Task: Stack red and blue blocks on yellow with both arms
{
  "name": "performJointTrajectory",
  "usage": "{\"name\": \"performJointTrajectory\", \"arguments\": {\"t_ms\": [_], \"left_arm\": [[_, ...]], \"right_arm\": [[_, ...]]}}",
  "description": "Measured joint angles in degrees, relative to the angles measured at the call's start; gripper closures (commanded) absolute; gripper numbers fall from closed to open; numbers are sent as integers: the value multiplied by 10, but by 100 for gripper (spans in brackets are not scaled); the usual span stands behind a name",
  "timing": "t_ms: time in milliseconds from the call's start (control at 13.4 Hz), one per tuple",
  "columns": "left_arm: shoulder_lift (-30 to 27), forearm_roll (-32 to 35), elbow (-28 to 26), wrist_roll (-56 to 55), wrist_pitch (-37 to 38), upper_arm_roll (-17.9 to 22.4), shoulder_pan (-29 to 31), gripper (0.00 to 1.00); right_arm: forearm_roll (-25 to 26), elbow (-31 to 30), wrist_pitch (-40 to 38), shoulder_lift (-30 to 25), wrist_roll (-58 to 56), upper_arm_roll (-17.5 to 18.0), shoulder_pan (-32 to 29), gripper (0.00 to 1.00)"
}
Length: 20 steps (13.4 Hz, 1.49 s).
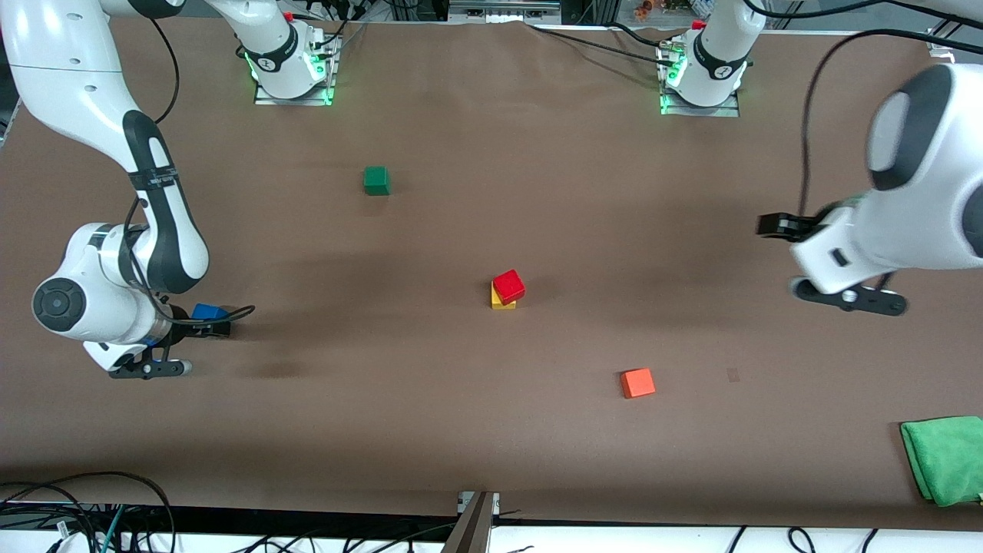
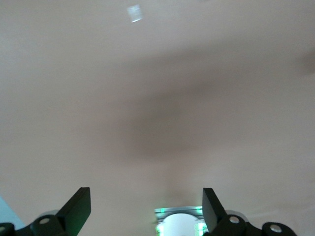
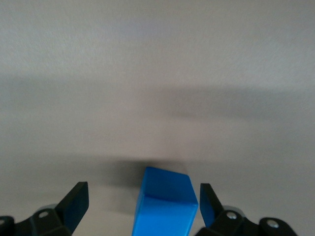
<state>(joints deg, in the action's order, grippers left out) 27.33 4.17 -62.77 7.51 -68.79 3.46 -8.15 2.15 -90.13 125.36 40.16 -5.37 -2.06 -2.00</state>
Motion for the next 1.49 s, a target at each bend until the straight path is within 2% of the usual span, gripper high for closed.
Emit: {"name": "performJointTrajectory", "arguments": {"t_ms": [372,744,818,893,967,1041,1116,1190,1264,1488], "left_arm": [[0,4,-5,103,-34,0,100,0],[2,3,-38,114,-94,-5,121,0],[3,0,-49,114,-109,-6,121,0],[3,-3,-61,112,-126,-7,121,0],[3,-4,-74,111,-143,-9,121,0],[4,-4,-87,109,-158,-10,120,0],[4,-4,-98,108,-172,-12,120,0],[4,-4,-105,104,-181,-13,119,0],[3,-5,-112,92,-190,-15,115,0],[3,-7,-134,14,-219,-19,77,0]], "right_arm": [[0,-10,-1,-1,1,-1,-4,0],[0,-25,-1,-1,1,-2,-17,0],[0,-27,-1,-1,1,-2,-19,7],[0,-29,-1,-1,1,-2,-20,33],[-1,-30,-1,-2,2,-2,-20,48],[-2,-31,-1,-2,2,-2,-21,54],[-2,-31,-1,-2,2,-2,-21,68],[-3,-32,-1,-2,2,-2,-21,76],[-3,-32,-1,-2,2,-1,-21,83],[-3,-31,-4,-6,1,1,-21,85]]}}
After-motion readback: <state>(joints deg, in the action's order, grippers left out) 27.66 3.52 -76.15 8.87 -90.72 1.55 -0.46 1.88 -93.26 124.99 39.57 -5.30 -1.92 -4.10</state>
